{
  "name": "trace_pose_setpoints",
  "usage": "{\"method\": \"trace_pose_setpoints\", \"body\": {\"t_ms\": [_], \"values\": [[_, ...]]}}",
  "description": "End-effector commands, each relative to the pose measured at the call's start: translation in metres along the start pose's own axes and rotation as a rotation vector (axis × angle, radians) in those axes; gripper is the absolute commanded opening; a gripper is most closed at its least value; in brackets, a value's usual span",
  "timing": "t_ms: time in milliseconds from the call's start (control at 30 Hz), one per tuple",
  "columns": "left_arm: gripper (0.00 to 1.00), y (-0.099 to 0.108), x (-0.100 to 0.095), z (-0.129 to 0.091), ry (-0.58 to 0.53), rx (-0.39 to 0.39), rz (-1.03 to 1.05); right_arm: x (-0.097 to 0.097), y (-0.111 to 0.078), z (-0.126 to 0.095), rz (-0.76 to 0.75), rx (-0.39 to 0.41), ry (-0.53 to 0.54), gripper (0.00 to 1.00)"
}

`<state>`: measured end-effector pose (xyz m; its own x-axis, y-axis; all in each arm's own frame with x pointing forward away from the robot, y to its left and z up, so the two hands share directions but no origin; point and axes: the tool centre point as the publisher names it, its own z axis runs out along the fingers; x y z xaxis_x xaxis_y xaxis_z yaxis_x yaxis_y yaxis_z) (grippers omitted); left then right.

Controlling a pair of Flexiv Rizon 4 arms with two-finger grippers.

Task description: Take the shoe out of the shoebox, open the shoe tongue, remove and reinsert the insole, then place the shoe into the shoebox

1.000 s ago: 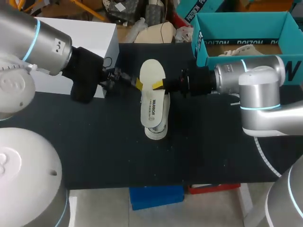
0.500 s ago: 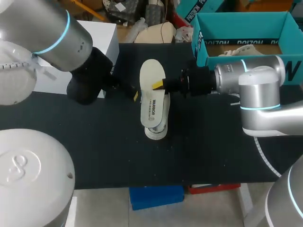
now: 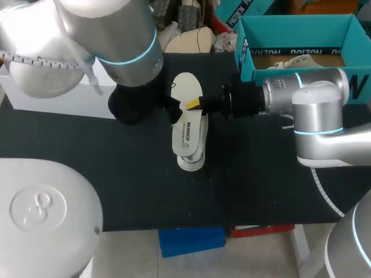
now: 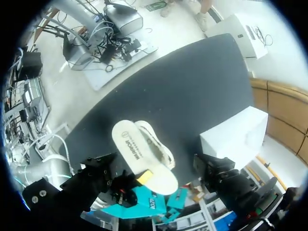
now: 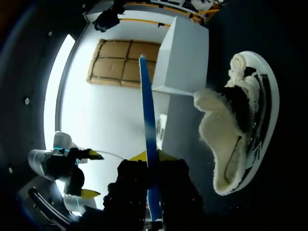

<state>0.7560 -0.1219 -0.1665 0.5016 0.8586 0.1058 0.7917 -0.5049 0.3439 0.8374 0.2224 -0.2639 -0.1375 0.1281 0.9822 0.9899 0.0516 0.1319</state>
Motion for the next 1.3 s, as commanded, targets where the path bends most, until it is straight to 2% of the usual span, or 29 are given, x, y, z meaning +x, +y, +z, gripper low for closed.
{"method": "trace_pose_setpoints", "body": {"t_ms": [33, 133, 233, 467, 600, 900, 1167, 1300], "values": [[1.00, 0.006, -0.005, 0.002, 0.301, 0.012, -0.001, 0.000, 0.000, 0.001, 0.001, -0.002, -0.002, 0.00], [1.00, 0.003, -0.010, 0.009, 0.140, 0.033, -0.166, 0.000, 0.000, 0.001, 0.001, -0.002, -0.002, 0.00], [1.00, 0.001, -0.014, 0.012, 0.006, 0.023, -0.295, 0.000, 0.000, 0.001, 0.001, -0.002, -0.002, 0.00], [1.00, -0.002, -0.025, 0.019, -0.146, -0.063, -0.422, 0.000, 0.000, 0.001, 0.001, -0.002, -0.002, 0.00], [1.00, 0.003, -0.028, 0.023, -0.171, -0.067, -0.443, 0.000, 0.000, 0.001, 0.001, -0.002, -0.002, 0.00], [1.00, 0.018, -0.038, 0.041, -0.173, 0.073, -0.486, 0.000, 0.000, 0.001, 0.001, -0.002, -0.002, 0.00], [1.00, 0.025, -0.037, 0.043, -0.162, 0.080, -0.481, 0.000, 0.000, 0.001, 0.001, -0.002, -0.002, 0.00], [1.00, 0.032, -0.037, 0.047, -0.135, 0.110, -0.464, 0.000, 0.000, 0.001, 0.001, -0.002, -0.002, 0.00]]}}
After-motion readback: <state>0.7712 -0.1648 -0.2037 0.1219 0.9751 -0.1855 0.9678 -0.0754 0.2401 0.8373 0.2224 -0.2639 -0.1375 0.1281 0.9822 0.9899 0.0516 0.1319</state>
